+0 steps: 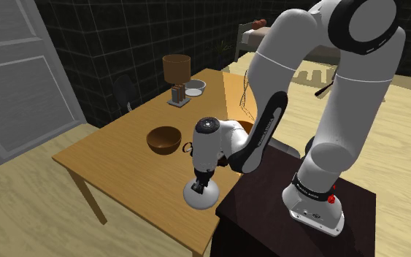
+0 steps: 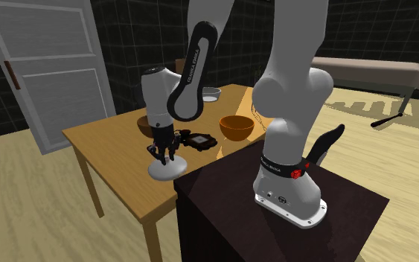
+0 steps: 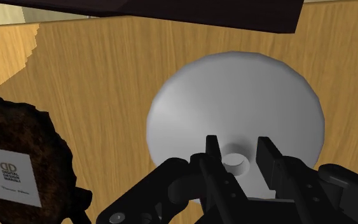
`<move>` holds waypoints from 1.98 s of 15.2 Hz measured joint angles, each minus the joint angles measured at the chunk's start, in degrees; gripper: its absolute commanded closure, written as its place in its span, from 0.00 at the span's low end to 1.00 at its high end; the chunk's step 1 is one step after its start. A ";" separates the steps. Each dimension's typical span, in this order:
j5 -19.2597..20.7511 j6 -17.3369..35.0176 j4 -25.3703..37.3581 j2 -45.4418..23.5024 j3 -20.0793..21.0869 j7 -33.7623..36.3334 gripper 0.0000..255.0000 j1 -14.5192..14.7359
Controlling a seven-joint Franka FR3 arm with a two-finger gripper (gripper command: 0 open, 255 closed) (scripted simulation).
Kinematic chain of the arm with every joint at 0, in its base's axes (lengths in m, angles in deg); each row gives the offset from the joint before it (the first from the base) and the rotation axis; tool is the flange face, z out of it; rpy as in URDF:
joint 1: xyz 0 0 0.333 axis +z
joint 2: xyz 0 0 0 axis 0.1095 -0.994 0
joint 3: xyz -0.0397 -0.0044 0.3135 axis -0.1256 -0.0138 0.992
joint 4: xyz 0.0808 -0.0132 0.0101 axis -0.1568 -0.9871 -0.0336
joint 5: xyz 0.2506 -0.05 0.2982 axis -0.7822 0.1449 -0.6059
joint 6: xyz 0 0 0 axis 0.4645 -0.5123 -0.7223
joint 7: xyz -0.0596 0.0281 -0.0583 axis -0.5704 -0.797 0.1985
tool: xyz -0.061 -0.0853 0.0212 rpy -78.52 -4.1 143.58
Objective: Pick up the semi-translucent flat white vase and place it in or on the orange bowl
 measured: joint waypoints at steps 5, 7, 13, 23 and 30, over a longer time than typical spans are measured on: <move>-11.74 -2.39 -1.36 5.77 4.55 -8.81 1.00 -2.10; -16.79 -3.81 -1.53 8.19 5.55 -12.41 1.00 -2.00; -28.65 -9.16 -1.52 15.47 5.19 -21.32 1.00 0.55; -37.23 -19.23 0.11 25.07 1.71 -28.24 1.00 4.76; -39.25 -26.11 2.37 29.99 -0.37 -30.33 1.00 6.27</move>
